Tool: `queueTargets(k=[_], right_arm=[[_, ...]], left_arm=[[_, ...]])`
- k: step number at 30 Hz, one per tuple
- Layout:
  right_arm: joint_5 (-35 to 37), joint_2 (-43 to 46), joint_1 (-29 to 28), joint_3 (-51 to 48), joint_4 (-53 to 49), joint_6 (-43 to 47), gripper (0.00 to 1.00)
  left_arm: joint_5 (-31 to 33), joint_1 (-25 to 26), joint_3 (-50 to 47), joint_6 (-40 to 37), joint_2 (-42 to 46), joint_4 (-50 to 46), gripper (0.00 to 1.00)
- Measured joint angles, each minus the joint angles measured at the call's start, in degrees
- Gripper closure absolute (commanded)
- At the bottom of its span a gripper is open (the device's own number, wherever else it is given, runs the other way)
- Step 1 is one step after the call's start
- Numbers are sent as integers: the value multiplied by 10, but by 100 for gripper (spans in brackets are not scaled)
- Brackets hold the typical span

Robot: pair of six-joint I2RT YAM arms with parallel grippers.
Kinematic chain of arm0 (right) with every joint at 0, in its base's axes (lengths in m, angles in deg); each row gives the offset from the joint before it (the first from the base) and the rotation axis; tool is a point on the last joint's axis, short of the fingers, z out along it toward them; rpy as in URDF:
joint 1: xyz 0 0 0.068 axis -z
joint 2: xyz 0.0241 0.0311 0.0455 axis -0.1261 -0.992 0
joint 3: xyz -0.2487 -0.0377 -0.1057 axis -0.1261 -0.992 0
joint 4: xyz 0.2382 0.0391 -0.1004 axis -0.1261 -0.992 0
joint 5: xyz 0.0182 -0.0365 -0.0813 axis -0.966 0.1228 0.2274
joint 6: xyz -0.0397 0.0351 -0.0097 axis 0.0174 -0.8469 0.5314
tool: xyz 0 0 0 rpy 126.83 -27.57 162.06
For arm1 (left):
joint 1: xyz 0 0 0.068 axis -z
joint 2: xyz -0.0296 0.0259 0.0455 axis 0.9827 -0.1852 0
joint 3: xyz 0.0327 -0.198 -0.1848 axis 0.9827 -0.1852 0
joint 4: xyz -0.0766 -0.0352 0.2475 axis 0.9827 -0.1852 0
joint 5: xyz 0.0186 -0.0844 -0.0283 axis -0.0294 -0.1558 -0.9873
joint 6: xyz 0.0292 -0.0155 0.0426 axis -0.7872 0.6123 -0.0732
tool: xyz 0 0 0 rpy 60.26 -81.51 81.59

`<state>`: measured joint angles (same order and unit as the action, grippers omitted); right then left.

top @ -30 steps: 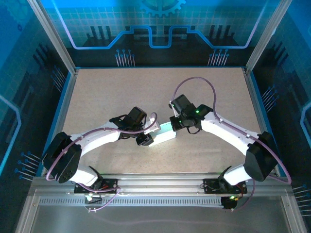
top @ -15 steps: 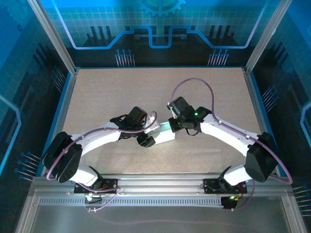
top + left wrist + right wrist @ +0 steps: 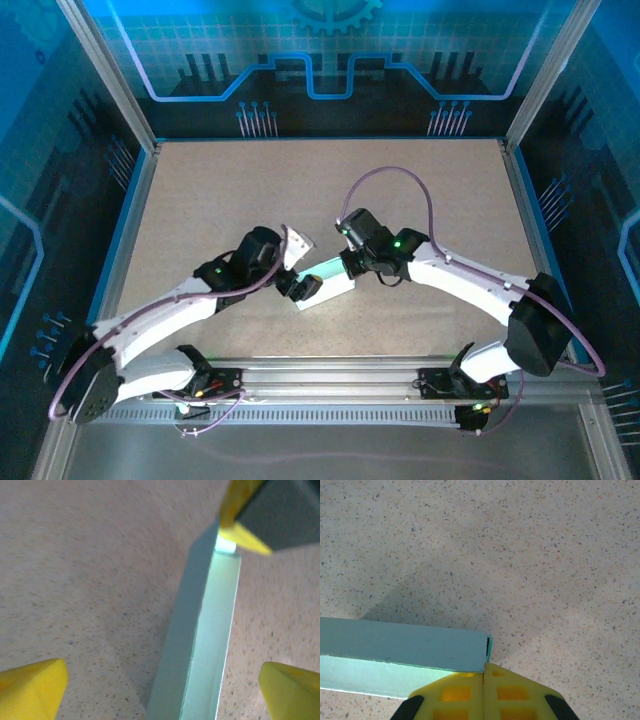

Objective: Fold the paper box

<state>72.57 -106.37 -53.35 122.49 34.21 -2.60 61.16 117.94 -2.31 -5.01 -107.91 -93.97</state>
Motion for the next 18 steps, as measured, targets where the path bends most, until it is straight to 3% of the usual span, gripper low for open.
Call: queueTargets(k=[3,8,18], right_arm=[[15,9,-7,-10,8,-4,100],[43,16,-11,-18,14,-16,100],[64,16,-12,-18,18,-30,100]], left_arm=[[37,5,0,86,55,-11,3],[74,9,0,225,115,-70,18],[57,29,45,433,59,-242,42]])
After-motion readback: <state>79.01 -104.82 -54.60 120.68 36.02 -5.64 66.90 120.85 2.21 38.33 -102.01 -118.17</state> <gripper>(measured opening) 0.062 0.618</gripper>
